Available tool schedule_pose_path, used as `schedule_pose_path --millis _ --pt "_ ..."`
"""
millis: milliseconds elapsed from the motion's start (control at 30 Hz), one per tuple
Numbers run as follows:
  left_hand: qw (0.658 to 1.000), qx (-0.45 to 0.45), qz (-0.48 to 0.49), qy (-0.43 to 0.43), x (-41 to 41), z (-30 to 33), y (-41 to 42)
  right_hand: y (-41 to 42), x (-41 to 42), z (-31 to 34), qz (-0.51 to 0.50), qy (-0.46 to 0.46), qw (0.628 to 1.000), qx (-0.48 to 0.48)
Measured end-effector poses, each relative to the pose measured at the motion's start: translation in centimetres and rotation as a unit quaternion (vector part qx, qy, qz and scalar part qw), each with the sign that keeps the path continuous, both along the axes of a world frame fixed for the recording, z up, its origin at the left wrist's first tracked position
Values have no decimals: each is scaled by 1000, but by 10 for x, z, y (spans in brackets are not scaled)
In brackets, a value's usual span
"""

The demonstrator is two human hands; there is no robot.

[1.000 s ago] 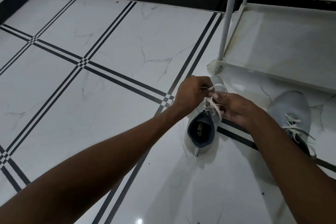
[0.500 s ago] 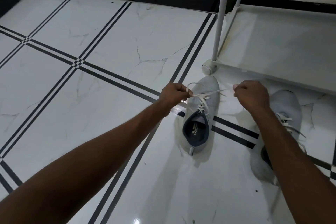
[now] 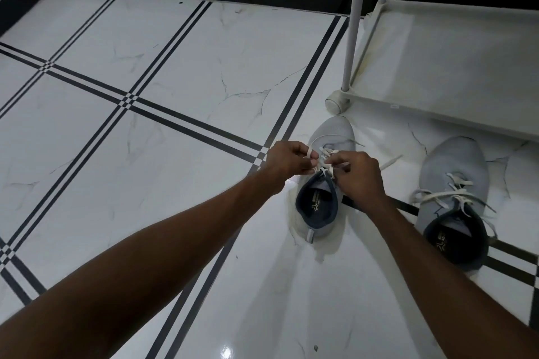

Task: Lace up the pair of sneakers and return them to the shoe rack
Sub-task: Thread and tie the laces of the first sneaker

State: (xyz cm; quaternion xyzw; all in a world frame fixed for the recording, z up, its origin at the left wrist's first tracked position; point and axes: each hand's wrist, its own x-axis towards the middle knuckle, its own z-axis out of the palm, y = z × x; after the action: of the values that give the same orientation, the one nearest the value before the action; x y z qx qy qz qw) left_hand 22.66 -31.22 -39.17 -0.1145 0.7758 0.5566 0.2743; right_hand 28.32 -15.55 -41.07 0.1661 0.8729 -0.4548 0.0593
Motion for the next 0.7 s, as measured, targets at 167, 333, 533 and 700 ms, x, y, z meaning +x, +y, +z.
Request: schedule_pose_path --millis 167,333,533,700 --pt "999 -14 -19 31 2 -1 7 6 -3 -6 -7 -4 999 -36" --pt "998 -46 29 11 -3 -3 -13 23 -3 -14 -33 -11 998 60" --pt "983 -144 71 -92 0 -9 -49 39 -3 -10 -54 -77 978 185" --pt "933 -254 -209 146 1 0 -24 11 -4 -1 31 -19 996 78"
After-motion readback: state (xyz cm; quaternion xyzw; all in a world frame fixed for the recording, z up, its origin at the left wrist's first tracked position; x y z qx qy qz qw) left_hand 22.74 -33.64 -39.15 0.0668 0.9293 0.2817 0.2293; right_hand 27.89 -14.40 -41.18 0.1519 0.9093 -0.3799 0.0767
